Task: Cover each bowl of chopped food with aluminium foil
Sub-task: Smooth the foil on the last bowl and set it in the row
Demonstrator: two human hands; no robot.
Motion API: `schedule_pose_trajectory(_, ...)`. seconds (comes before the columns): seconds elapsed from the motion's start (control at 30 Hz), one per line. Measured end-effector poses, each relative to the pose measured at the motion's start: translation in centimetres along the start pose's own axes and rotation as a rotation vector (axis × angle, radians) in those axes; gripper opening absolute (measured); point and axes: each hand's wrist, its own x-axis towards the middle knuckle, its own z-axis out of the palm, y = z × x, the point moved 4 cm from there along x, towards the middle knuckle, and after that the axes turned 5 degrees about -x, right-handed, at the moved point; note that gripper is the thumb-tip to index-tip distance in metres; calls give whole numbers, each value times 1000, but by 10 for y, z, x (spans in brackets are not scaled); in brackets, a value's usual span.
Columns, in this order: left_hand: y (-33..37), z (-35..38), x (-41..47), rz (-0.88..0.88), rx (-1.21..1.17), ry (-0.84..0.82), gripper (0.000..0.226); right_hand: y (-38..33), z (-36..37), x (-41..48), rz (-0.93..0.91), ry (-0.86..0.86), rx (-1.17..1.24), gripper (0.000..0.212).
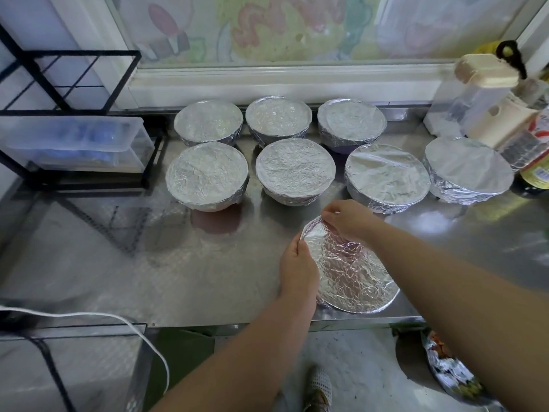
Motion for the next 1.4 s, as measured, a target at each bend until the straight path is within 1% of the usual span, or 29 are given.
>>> schedule_pose_trajectory(0.1,1,1,-2,3,20,-11,34,1,3,2,8,-11,24,27)
schedule_pose_trajectory(0.23,5,-2,2,51,75,-42,41,6,4,3,2,-25,88,17)
schedule_pose_trajectory(0.33,7,0,7,38,75,-92,37,7,4,2,1,-11,126,17)
schedule_pose_trajectory(0.4,5,1,7,36,77,-83,34,6,4,1,3,6,117,19)
schedule_pose_trajectory(0.5,4,1,7,62,85,-55,35,5,5,1,7,24,54,18)
schedule_pose_trajectory(0.63,3,1,8,68,83,-55,34,7,7,4,3,0,88,19)
schedule_pose_trajectory(0.73,2,1,10,70,87,-45,34,6,7,4,-41,-49,119,20)
schedule_pose_trajectory(0.83,1,3,11,84,85,-46,34,5,4,2,-66,-70,80,16)
schedule_pose_trajectory(0.9,1,3,11,92,70,-42,34,1,3,0,-67,-73,53,22)
schedule_pose_trajectory(0.97,0,2,10,100,62,-35,34,-4,2,-1,-71,-69,-46,24)
schedule_pose_trajectory(1.03,-1,1,8,106,64,-32,35,-9,2,-3,-83,-69,-123,21)
schedule_pose_trajectory(1.13,1,1,4,106,41,-27,35,-8,3,-3,-119,-85,-104,23)
schedule_pose_trajectory(1.17,2,1,3,102,38,-25,35,-7,4,-3,-151,-90,-96,26)
schedule_pose_trajectory(1.2,5,2,3,98,33,-20,34,-4,4,-3,-179,-105,-118,37)
schedule_pose_trajectory(1.23,7,1,5,92,21,-17,33,-1,3,-5,-201,-138,-161,63)
schedule_pose_trajectory(1.27,10,1,8,81,6,-19,33,2,1,-8,-208,-179,-194,94)
schedule_pose_trajectory(1.3,13,2,12,63,-7,-36,32,5,-2,-9,-205,-212,-217,118)
schedule_pose_trajectory(1.33,16,4,16,30,-19,-59,31,7,-5,-12,-200,-243,-243,133)
schedule_pose_trajectory(1.4,22,9,23,-52,-70,-117,30,10,-8,-15,-195,-298,-312,149)
